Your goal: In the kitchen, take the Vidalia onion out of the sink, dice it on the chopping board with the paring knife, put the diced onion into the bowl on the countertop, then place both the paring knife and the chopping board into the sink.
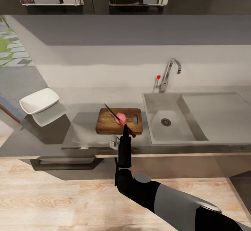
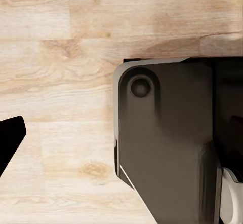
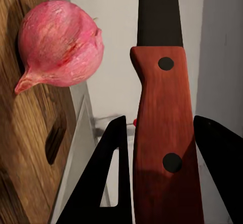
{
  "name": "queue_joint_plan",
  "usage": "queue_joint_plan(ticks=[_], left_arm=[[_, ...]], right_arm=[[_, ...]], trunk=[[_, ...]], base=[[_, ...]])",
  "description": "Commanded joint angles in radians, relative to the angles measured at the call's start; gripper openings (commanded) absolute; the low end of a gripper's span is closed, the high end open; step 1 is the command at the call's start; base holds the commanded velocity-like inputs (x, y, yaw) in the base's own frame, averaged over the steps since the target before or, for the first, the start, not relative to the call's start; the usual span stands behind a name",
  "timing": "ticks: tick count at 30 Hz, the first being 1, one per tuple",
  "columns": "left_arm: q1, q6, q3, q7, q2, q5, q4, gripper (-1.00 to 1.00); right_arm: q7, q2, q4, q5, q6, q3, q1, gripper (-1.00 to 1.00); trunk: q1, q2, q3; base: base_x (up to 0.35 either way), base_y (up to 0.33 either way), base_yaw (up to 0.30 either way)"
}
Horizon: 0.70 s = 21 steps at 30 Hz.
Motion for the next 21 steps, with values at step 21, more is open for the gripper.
queue_joint_plan(ticks=[21], left_arm=[[0.0,-0.002,-0.005,0.004,0.001,0.007,0.003,1.0]], right_arm=[[-0.002,0.0,0.044,0.0,0.005,0.003,0.013,-1.0]], trunk=[[0.001,-0.002,-0.001]], base=[[0.001,-0.059,0.0]])
